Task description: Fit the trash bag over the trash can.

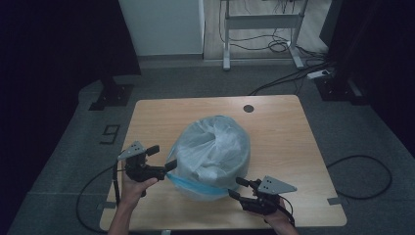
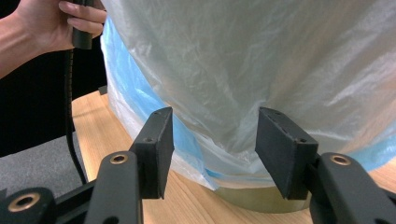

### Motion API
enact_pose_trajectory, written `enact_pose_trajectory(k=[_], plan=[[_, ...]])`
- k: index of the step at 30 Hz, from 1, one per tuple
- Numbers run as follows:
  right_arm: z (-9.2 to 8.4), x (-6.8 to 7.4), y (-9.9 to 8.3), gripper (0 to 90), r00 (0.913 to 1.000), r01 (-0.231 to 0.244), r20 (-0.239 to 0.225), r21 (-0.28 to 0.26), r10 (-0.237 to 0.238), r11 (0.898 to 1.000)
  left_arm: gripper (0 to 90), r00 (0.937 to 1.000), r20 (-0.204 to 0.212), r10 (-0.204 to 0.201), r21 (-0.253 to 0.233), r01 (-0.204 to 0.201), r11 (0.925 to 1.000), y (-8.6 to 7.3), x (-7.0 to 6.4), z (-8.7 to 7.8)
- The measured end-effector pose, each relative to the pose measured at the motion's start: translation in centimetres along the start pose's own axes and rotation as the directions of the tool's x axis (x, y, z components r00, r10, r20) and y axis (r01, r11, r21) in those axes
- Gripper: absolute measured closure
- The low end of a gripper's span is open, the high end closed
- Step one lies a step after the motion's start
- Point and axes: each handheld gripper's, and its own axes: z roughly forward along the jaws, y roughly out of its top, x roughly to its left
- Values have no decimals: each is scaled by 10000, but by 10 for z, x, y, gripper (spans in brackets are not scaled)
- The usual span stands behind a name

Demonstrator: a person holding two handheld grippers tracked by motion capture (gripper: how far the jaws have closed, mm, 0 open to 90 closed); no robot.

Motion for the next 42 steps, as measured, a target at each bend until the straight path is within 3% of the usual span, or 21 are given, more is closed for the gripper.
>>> enact_pose_trajectory(k=[2,5,10,14,19,25,31,37,42], plan=[[-2,1,1,457,10000,48,16,-4,-48,10000,0,9997,263,-23,-302,31,9995,-1,1,-8],[-4,0,2,459,9999,96,33,2,-96,10000,9,9992,357,199,-357,-186,9992,1,0,-14],[-11,-4,2,458,9999,51,145,-38,-50,10000,72,9931,716,926,-302,-907,9954,19,-8,-19],[-24,-12,-5,443,9997,-76,243,-65,78,9999,106,9777,1374,1590,11,-1607,9870,40,-16,-12],[-44,-24,-14,432,9984,-356,443,-213,365,9991,141,9569,2025,2080,324,-2188,9752,61,-19,3],[-65,-39,-24,409,9955,-580,736,-337,603,9977,157,9351,2775,2206,480,-2428,9689,82,-16,22],[-77,-52,-29,401,9898,-902,1063,-516,953,9946,192,9218,3080,2355,831,-2726,9585,101,-16,44],[-80,-57,-34,400,9865,-983,1279,-408,1028,9943,202,9141,3280,2384,881,-2808,9557,104,-20,56],[-80,-58,-33,399,9856,-936,1382,-377,979,9949,212,9141,3290,2372,916,-2809,9554,104,-23,61]])
